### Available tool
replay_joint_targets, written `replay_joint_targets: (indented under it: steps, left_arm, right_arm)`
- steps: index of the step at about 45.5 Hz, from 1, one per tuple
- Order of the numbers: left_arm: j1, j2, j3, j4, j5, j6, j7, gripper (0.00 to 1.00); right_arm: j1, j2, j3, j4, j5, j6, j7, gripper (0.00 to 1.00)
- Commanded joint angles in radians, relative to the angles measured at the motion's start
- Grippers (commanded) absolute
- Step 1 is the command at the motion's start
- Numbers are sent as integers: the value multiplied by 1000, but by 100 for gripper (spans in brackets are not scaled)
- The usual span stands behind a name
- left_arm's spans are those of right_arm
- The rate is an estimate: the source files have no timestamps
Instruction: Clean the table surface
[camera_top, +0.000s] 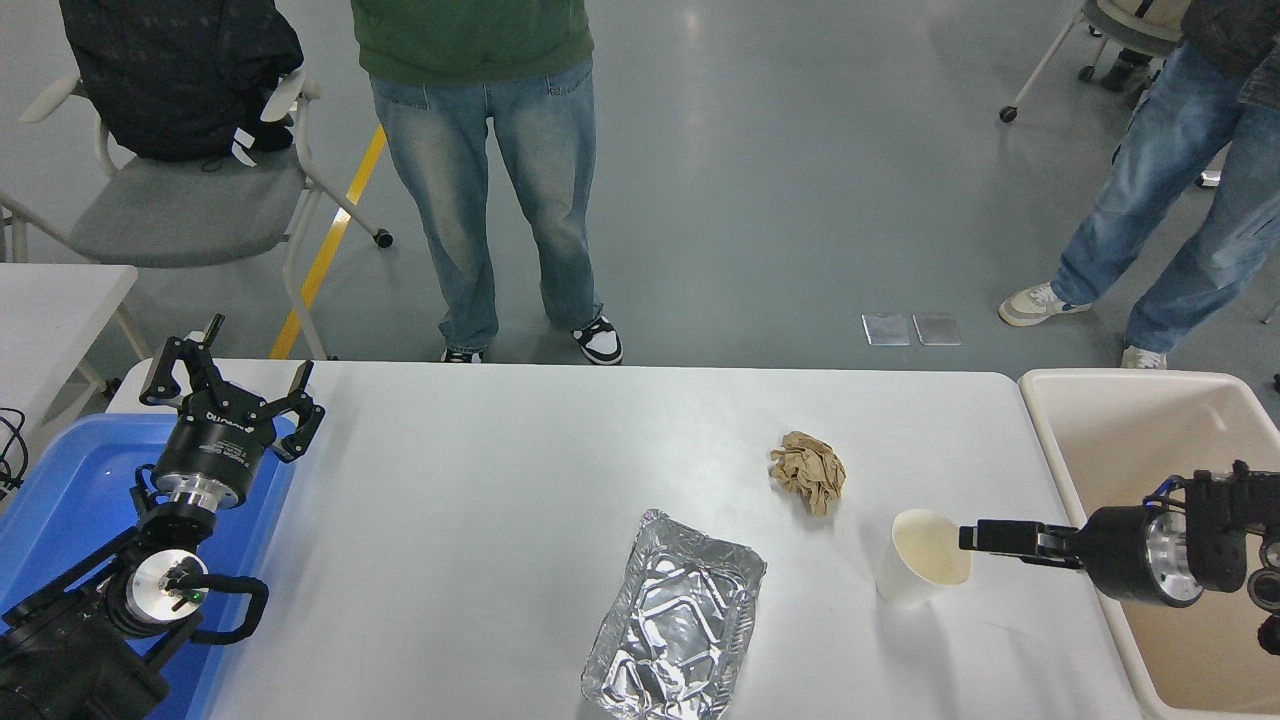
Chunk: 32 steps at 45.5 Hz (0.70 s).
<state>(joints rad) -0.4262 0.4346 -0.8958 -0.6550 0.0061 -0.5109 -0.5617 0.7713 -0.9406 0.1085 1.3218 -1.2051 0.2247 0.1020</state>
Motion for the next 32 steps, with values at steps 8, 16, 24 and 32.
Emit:
replay_joint_targets:
  steps: [8, 16, 24, 32]
  left_arm:
    - [0, -1, 0, 0, 0, 0, -1, 99]
    - [0, -1, 0, 0, 0, 0, -1, 99]
    - [0, -1, 0, 0, 0, 0, -1, 99]
    - [1, -1, 0, 0, 0, 0, 0, 99]
  right_arm:
    - [-7, 86, -9, -81, -7, -18, -1, 97]
    - [-13, 114, -18, -119, -8, -47, 1, 97]
    - [-12, 123, -46, -124, -30, -59, 1, 95]
    - [-12, 126, -47, -133, -51, -64, 1, 93]
